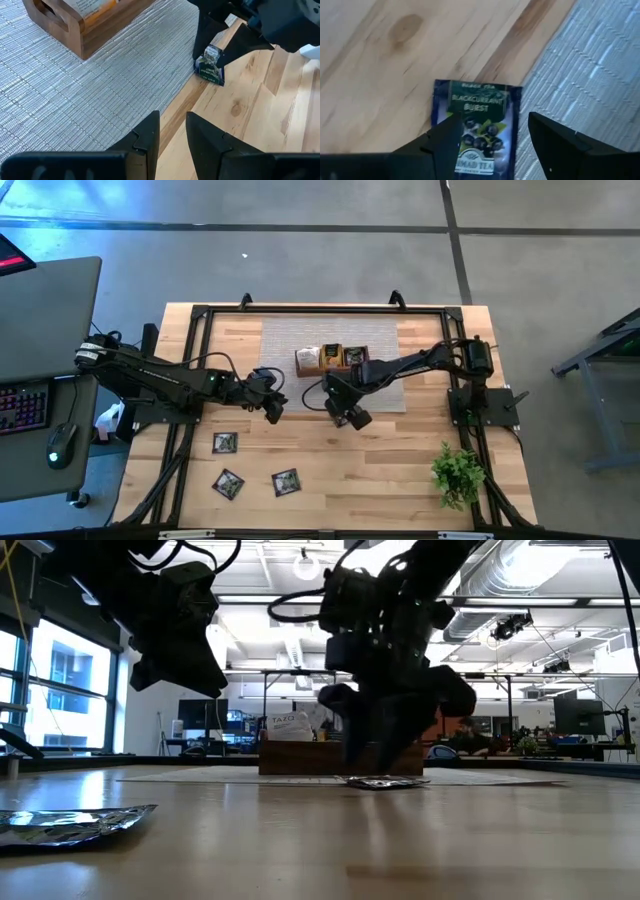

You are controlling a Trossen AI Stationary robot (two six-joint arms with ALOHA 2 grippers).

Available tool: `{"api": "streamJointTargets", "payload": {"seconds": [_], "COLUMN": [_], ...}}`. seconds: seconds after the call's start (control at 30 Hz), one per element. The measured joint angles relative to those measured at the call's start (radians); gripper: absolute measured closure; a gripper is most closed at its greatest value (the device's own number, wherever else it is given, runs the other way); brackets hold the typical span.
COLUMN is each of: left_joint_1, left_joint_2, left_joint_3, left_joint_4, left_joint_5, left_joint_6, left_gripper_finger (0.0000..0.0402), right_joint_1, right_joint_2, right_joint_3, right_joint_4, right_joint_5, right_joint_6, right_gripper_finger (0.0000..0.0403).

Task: Pick & Place Tea
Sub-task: Put the violet tea bag into the right section of the wooden organizer

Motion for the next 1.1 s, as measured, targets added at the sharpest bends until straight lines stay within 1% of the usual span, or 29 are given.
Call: {"api": "streamJointTargets", "payload": {"seconds": [0.13,0.27,0.4,0.47,0.53,0.67,0.83,0.9,1.03,1.1], "left_joint_1": [0.000,0.000,0.000,0.000,0.000,0.000,0.000,0.000,0.000,0.000], "left_joint_2": [0.000,0.000,0.000,0.000,0.000,0.000,0.000,0.000,0.000,0.000], "left_joint_3": [0.000,0.000,0.000,0.000,0.000,0.000,0.000,0.000,0.000,0.000], "left_joint_4": [0.000,0.000,0.000,0.003,0.000,0.001,0.001,0.001,0.001,0.001], "left_joint_5": [0.000,0.000,0.000,0.000,0.000,0.000,0.000,0.000,0.000,-0.003], "left_joint_6": [0.000,0.000,0.000,0.000,0.000,0.000,0.000,0.000,0.000,0.000], "left_gripper_finger": [0.0308,0.0308,0.0308,0.0308,0.0308,0.0308,0.0308,0.0308,0.0308,0.0308], "right_joint_1": [-0.008,-0.008,-0.010,-0.014,-0.020,-0.031,-0.030,-0.027,-0.012,-0.010], "right_joint_2": [0.011,0.021,0.042,0.053,0.059,0.070,0.072,0.072,0.039,0.004], "right_joint_3": [-0.010,-0.046,-0.072,-0.083,-0.093,-0.093,-0.095,-0.095,-0.087,-0.087], "right_joint_4": [0.012,0.091,0.146,0.152,0.155,0.151,0.160,0.166,0.168,0.173], "right_joint_5": [-0.050,-0.043,-0.049,-0.056,-0.069,-0.078,-0.083,-0.094,-0.058,-0.025], "right_joint_6": [-0.004,-0.028,0.008,0.030,0.053,0.106,0.109,0.109,0.208,0.276], "right_gripper_finger": [0.0180,0.0182,0.0190,0.0205,0.0229,0.0295,0.0382,0.0395,0.0381,0.0383]}}
